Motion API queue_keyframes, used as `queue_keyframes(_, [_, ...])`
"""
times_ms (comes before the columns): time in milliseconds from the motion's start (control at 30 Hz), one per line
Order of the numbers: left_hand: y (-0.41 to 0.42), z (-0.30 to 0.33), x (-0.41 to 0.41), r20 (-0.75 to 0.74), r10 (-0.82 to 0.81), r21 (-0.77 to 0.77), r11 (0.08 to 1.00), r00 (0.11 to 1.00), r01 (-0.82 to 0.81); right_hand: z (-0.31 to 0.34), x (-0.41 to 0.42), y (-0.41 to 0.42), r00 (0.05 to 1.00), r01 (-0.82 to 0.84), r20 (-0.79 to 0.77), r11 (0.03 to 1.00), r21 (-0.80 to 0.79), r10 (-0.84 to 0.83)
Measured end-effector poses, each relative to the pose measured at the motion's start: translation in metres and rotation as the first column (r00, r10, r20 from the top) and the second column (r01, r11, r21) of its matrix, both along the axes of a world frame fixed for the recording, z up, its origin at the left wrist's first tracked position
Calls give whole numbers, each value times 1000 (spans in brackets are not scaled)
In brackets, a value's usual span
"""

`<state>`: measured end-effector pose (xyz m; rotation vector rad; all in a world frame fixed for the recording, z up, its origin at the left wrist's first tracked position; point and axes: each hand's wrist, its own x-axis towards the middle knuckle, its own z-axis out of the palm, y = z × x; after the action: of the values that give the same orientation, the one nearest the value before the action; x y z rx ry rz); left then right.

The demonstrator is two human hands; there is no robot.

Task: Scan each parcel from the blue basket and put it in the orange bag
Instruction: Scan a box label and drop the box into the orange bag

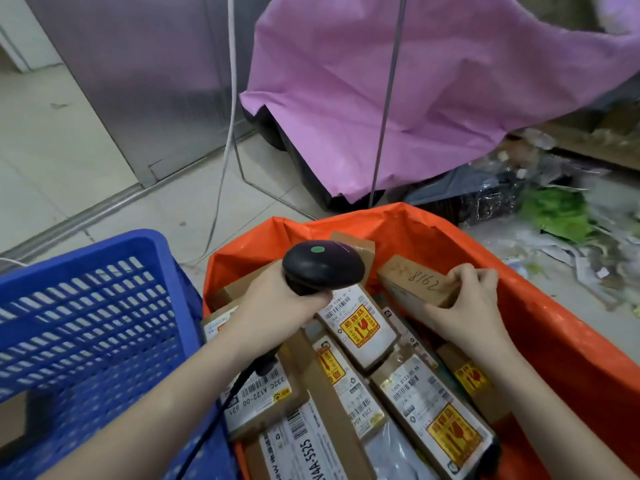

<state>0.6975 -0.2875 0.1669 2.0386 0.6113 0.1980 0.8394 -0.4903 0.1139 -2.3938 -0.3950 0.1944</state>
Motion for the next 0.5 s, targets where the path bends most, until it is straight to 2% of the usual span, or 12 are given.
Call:
queue_keyframes(67, [2, -1, -1, 20, 12, -26, 1000, 1000, -12, -1, -3, 3, 999, -15, -37, 1000, -2, 14])
queue_keyframes(200, [4, 6, -8, 88, 14, -64, 998, 996, -9, 9, -11, 12, 995, -98, 10, 995, 12, 98])
queue_keyframes(500, [23, 53, -60, 218, 72, -72, 996, 973, -57, 91, -62, 57, 965, -257, 93, 957, 134, 246])
